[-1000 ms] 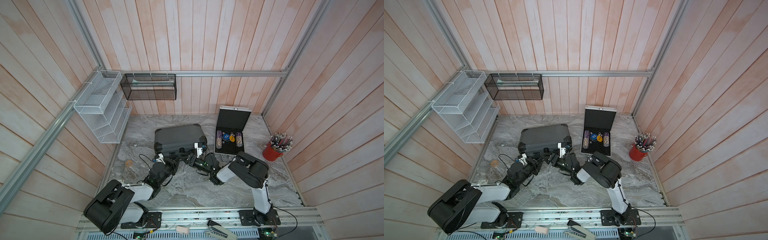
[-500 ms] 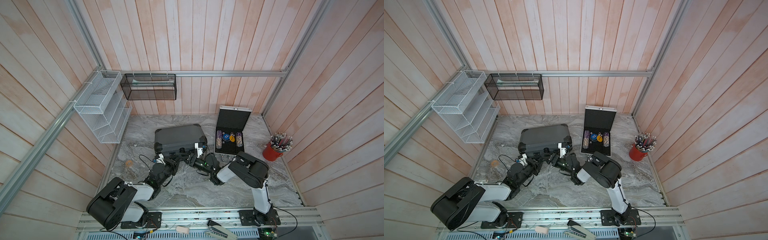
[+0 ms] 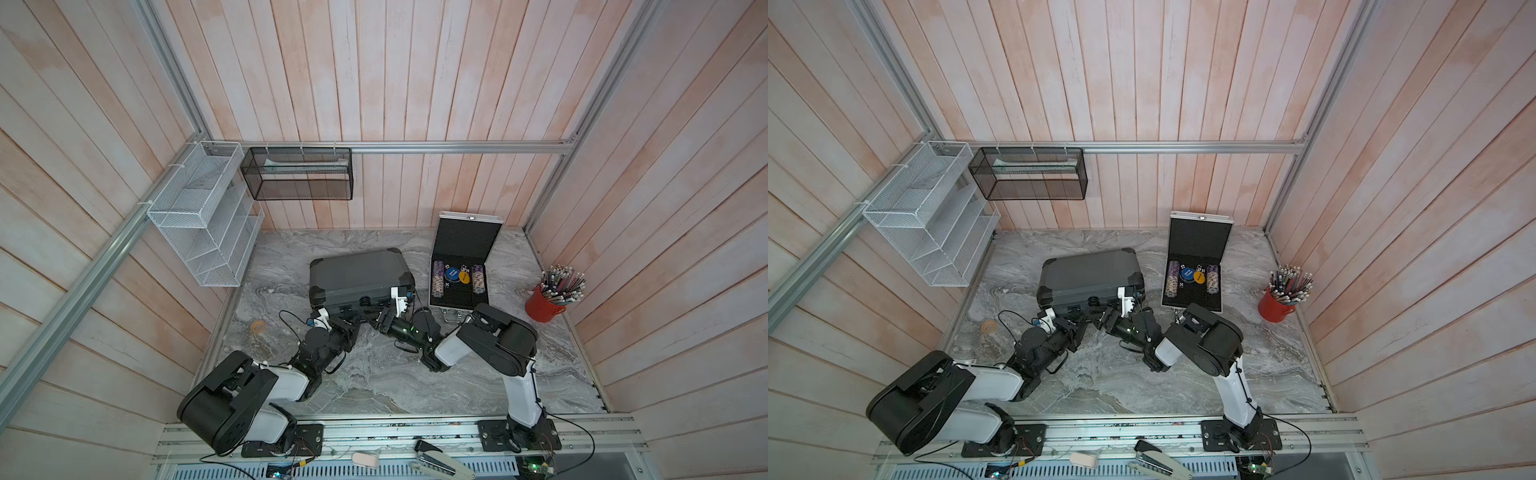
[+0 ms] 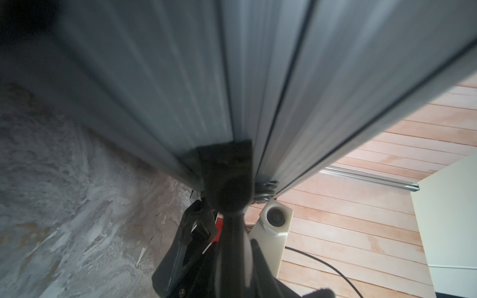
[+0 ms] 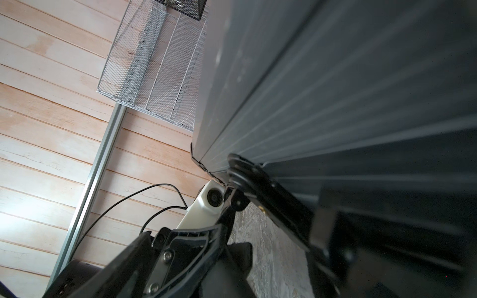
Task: Open the poker set cases
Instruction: Open the fastener on the poker set case.
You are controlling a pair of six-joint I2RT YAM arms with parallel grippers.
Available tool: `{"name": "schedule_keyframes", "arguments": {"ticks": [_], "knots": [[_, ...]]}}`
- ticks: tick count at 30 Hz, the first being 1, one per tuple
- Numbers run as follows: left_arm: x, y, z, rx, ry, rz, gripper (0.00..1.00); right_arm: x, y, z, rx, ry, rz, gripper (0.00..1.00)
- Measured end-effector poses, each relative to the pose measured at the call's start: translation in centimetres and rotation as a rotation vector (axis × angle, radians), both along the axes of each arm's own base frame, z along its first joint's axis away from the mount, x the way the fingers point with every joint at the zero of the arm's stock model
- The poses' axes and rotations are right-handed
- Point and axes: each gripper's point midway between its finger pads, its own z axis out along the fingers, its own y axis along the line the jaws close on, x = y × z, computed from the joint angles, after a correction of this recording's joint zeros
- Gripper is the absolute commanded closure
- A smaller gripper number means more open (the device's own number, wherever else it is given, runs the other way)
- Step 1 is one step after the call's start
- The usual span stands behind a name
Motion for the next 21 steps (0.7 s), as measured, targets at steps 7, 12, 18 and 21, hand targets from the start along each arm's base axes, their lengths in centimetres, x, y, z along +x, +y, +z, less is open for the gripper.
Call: {"name": "schedule_keyframes", "arguments": {"ticks": [7, 12, 18, 21], "knots": [[-0.01, 0.01, -0.02, 0.0, 0.0, 0.0, 0.95, -0.08, -0.21, 0.0, 0.001, 0.002, -0.001, 0.09], [0.01, 0.09, 0.14, -0.003, -0.007, -0.002, 0.95, -0.13, -0.33, 0.23, 0.003, 0.001, -0.002, 0.1], [-0.02, 0.12, 0.31, -0.006, -0.016, -0.008, 0.95, -0.19, -0.42, 0.44, 0.005, -0.001, -0.002, 0.11], [-0.02, 0.1, 0.46, -0.008, -0.022, -0.013, 0.95, -0.21, -0.47, 0.64, 0.004, -0.001, -0.003, 0.11]]}}
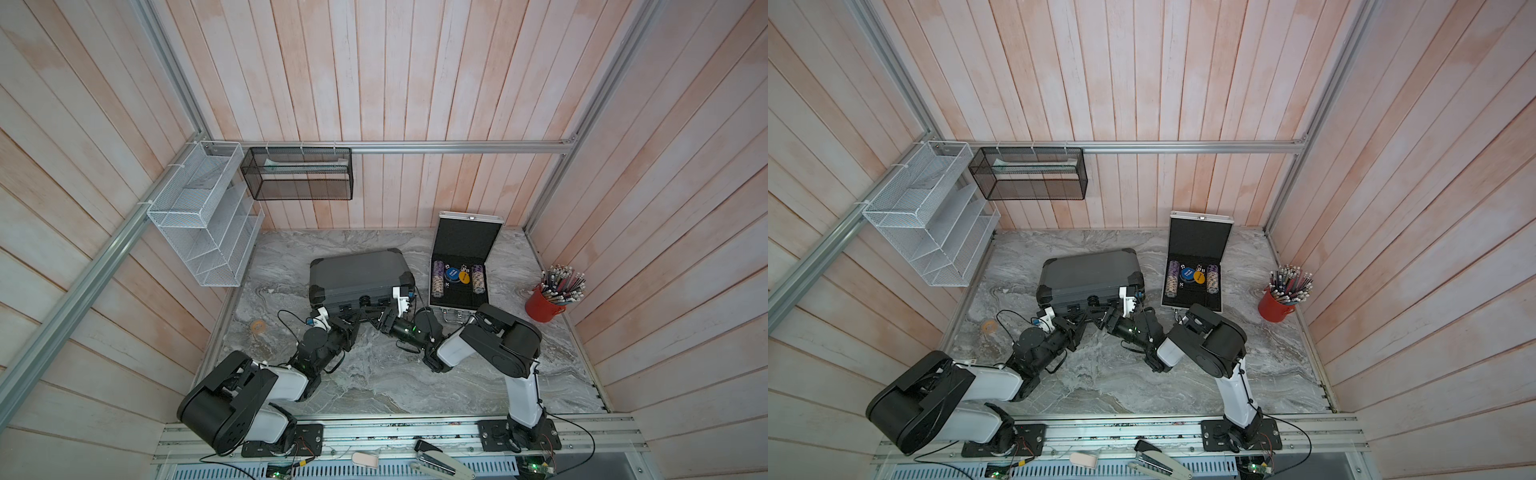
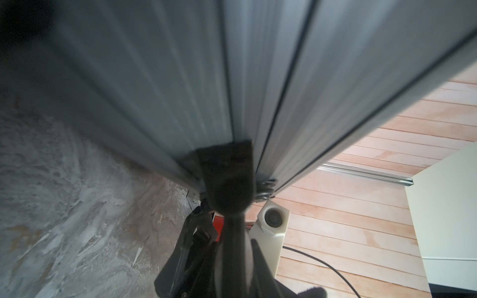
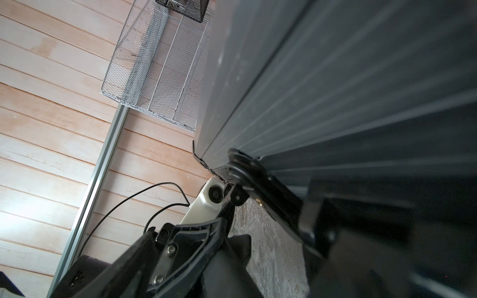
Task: Open the poker set cases
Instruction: Open the fastener on the poker set case.
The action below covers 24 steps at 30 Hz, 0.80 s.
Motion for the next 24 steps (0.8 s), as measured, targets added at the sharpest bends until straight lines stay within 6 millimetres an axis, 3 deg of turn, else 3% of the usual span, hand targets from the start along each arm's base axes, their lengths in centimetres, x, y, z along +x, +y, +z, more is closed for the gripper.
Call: {"name": "schedule_keyframes", "arguments": {"ticks": [24], "knots": [[-0.1, 0.0, -0.13, -0.016, -0.019, -0.018, 0.95, -0.21, -0.02, -0.18, -0.035, -0.019, 0.025, 0.14]]}}
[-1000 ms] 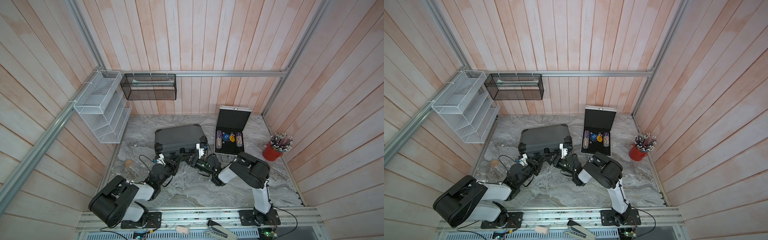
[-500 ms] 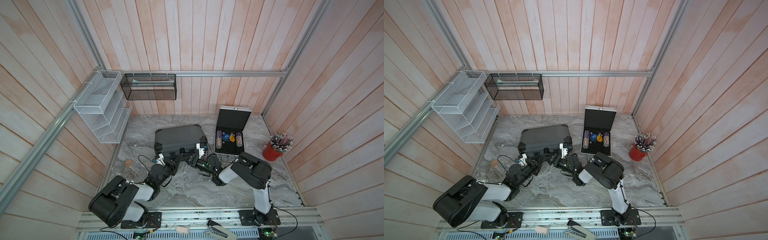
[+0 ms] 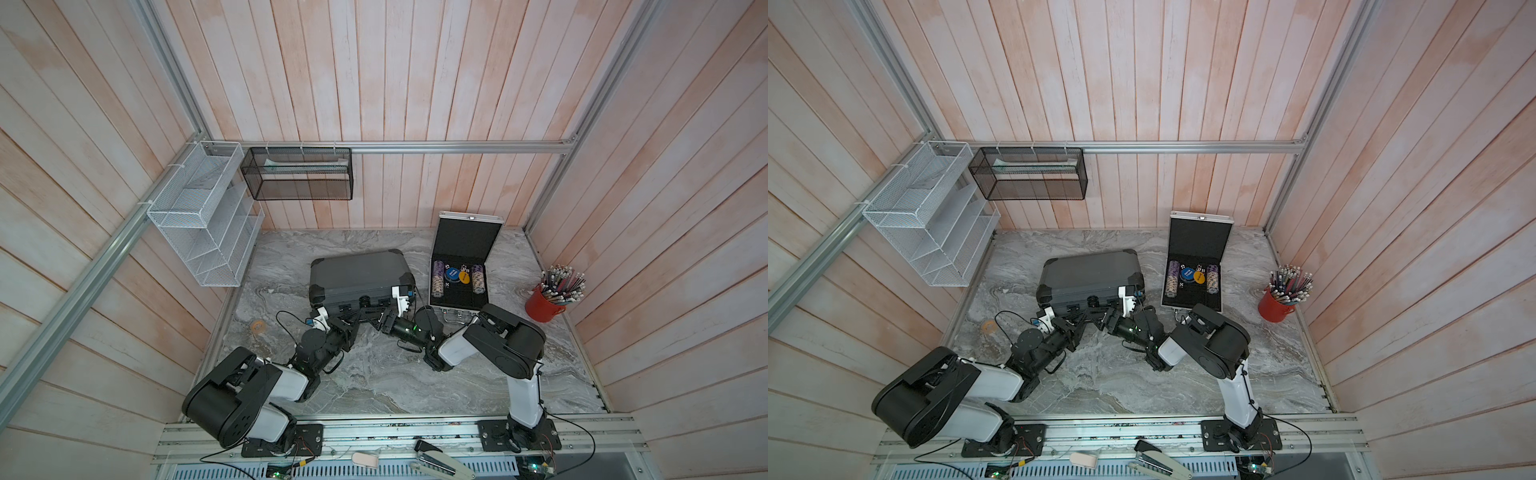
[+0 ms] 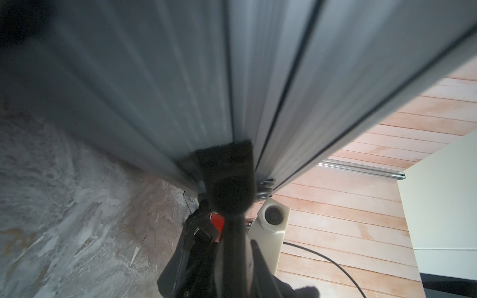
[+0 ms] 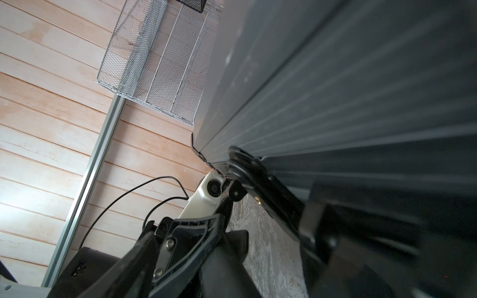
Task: Open the poker set cases
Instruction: Open the fastener on the poker set case.
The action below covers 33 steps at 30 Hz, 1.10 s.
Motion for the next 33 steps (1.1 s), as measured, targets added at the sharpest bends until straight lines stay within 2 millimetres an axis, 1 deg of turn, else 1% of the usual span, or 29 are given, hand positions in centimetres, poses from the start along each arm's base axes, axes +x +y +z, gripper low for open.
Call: {"name": "schedule_keyframes", "arguments": {"ticks": [4, 8, 18, 21, 23, 26, 30, 33], "knots": [[0.1, -0.3, -0.4, -0.011, -0.001, -0.009, 0.97, 0.2, -0.1, -0.3, -0.014, 0.003, -0.005, 0.15], [0.3, -0.3, -0.4, -0.024, -0.012, -0.009, 0.97, 0.3, -0.2, -0.4, -0.018, 0.001, -0.009, 0.16], [0.5, -0.3, 0.0, -0.029, -0.027, -0.006, 0.97, 0.3, -0.3, 0.4, 0.001, 0.016, -0.009, 0.17], [0.8, -0.6, -0.3, -0.04, -0.015, -0.01, 0.97, -0.4, -0.3, 1.5, 0.029, 0.019, 0.017, 0.17], [1.3, -0.8, -0.1, -0.051, -0.021, -0.009, 0.97, -0.8, -0.4, 1.7, 0.039, 0.024, 0.031, 0.17], [1.6, -1.0, -0.4, -0.062, -0.016, -0.014, 0.98, -1.0, -0.5, 1.7, 0.046, 0.04, 0.039, 0.17], [1.5, -1.1, -0.6, -0.058, -0.009, -0.019, 0.98, -1.5, -0.7, 1.4, 0.038, 0.048, 0.047, 0.13], [1.4, -1.1, -0.7, -0.05, 0.008, -0.021, 0.98, -1.9, -1.0, 1.4, 0.015, 0.052, 0.049, 0.12]]}}
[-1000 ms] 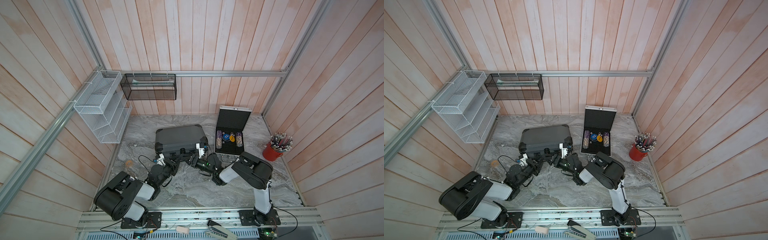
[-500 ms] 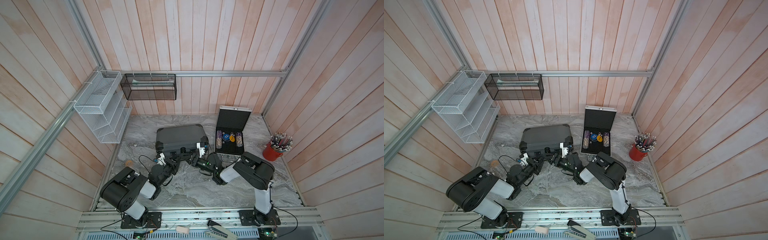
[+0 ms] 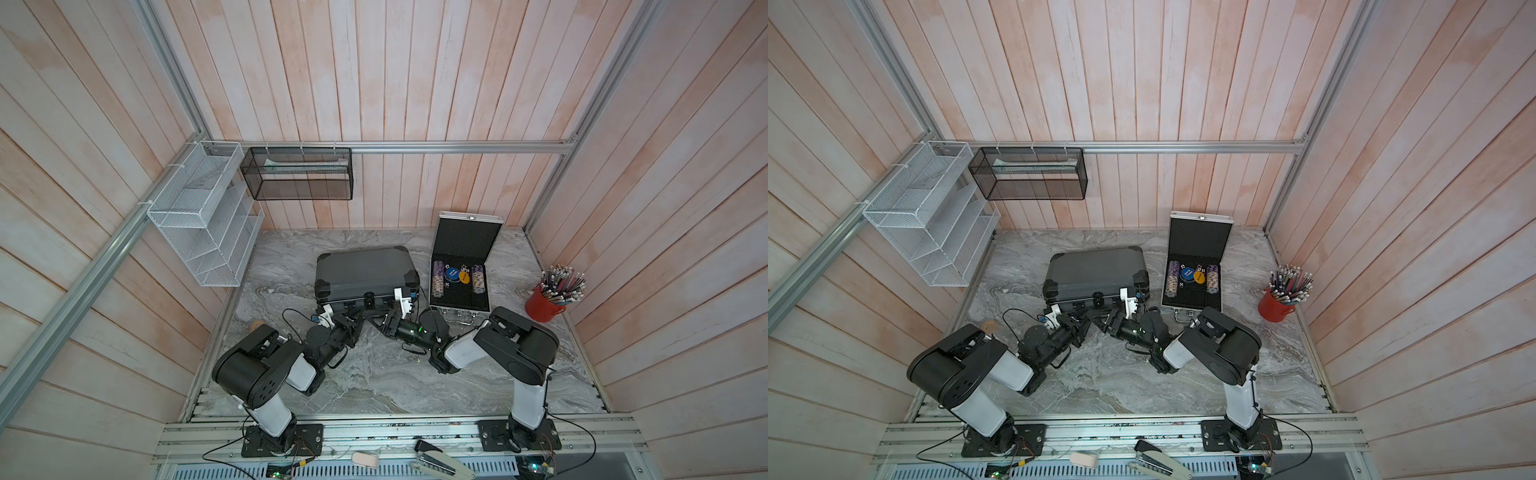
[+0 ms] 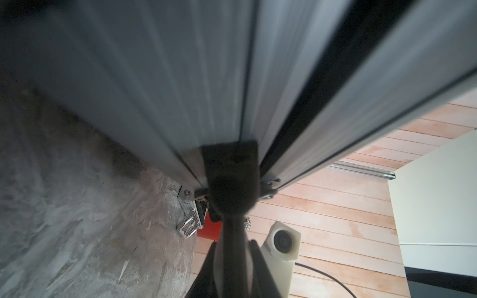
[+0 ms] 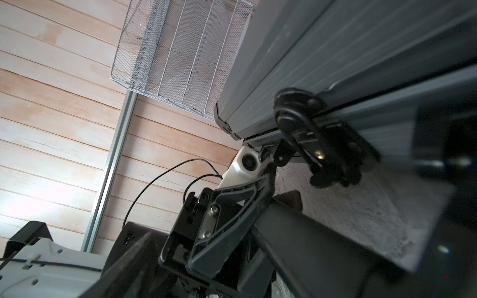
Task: Open the poker set cases
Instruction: Open the fastener on the poker set case, then place the poker set case at the center of the board.
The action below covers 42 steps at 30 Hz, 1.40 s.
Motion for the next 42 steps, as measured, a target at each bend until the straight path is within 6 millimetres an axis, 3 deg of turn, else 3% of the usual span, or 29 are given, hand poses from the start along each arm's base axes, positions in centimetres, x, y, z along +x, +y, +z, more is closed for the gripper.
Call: {"name": "schedule_keyframes", "arguments": {"ticks": [12, 20, 30, 35, 39, 42], "knots": [[-0.3, 0.9, 0.1, 0.038, 0.036, -0.001, 0.97, -1.8, -2.0, 1.3, -0.134, -0.067, -0.013, 0.03], [-2.0, 1.6, -3.4, 0.079, 0.148, -0.01, 0.97, -0.4, -4.5, 2.9, -0.231, -0.174, -0.141, 0.01], [-3.1, 1.9, -4.8, 0.1, 0.196, -0.009, 0.96, 0.3, -5.7, 1.1, -0.359, -0.216, -0.185, 0.02], [-3.9, 2.3, -4.9, 0.112, 0.205, -0.006, 0.82, 0.2, -5.7, 0.9, -0.377, -0.235, -0.18, 0.02], [-4.2, 2.7, -5.1, 0.166, 0.186, -0.005, 0.64, 0.2, -5.6, 0.6, -0.387, -0.241, -0.177, 0.01], [-4.1, 2.6, -3.6, 0.194, 0.104, -0.016, 0.46, 0.2, -5.6, 0.5, -0.39, -0.242, -0.176, 0.02]]}}
